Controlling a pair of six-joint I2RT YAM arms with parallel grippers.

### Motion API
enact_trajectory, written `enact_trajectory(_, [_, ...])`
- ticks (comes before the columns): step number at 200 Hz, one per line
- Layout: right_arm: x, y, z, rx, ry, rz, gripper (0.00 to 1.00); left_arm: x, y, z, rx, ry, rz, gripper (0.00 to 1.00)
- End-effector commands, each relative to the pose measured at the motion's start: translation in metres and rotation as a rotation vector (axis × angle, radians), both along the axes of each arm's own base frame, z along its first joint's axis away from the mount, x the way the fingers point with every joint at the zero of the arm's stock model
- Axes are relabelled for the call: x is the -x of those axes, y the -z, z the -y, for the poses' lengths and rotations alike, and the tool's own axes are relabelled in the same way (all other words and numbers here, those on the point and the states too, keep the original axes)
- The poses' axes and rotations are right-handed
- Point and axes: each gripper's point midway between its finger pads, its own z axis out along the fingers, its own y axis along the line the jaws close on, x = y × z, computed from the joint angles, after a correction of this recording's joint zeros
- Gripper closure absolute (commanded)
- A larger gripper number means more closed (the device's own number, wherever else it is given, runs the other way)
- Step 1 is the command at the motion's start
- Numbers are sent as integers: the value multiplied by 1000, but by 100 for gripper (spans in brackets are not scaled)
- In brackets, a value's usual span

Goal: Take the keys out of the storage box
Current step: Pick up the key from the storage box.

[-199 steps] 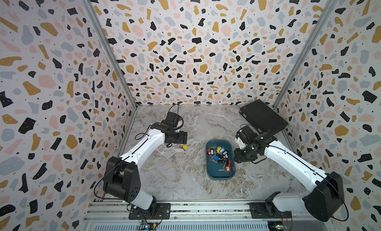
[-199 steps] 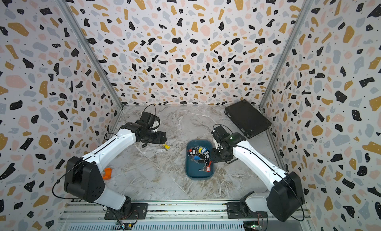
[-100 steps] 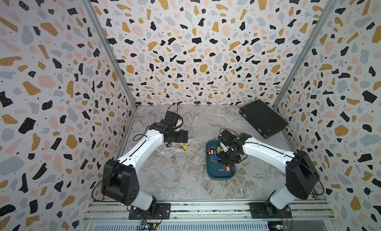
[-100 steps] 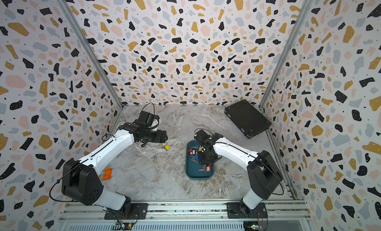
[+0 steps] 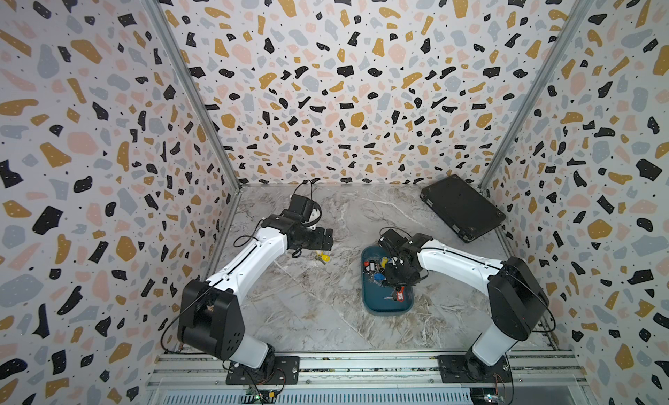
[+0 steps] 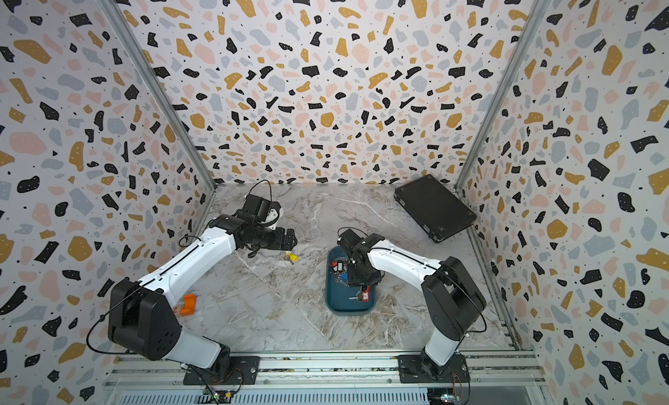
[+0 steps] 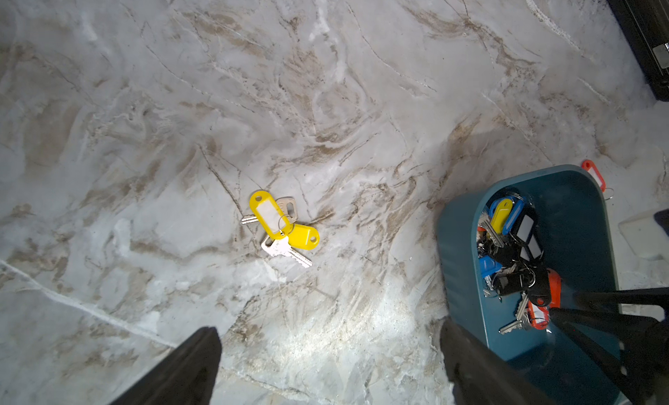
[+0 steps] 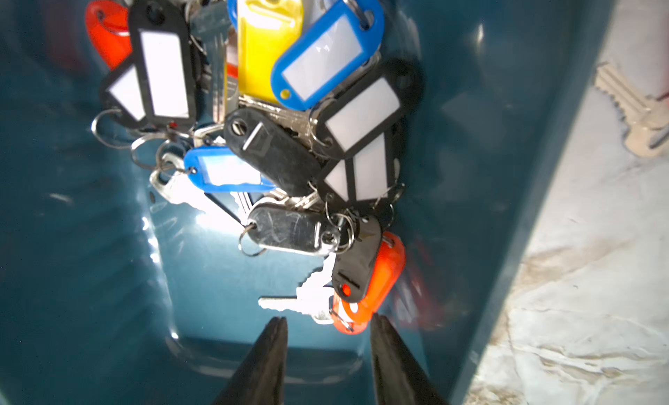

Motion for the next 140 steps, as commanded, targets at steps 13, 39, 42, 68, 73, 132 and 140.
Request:
enact_trajectory(13, [-15,9,-35,-154,9,41,56,1,-9,6,41,13,24,3])
enact_trajectory(39, [-20,-2,-39,-170,34,60,57,1,-8,7,42,15,18,4])
enact_trajectory(42, [-20,-4,-37,-158,38,64,57,1,-8,7,42,15,18,4])
enact_trajectory(68, [-21,-17,-18,-97,44,127,55,1,-8,7,46,18,19,4])
enact_trajectory(73, [-22,-18,-15,-81,42,135,55,1,-9,8,49,17,20,4])
enact_trajectory(132, [-26,10,-4,65,-26,92,58,1,-7,8,48,19,16,5])
enact_trajectory(140, [-27,12,-4,73,-37,93,59,1,-7,8,48,20,15,5])
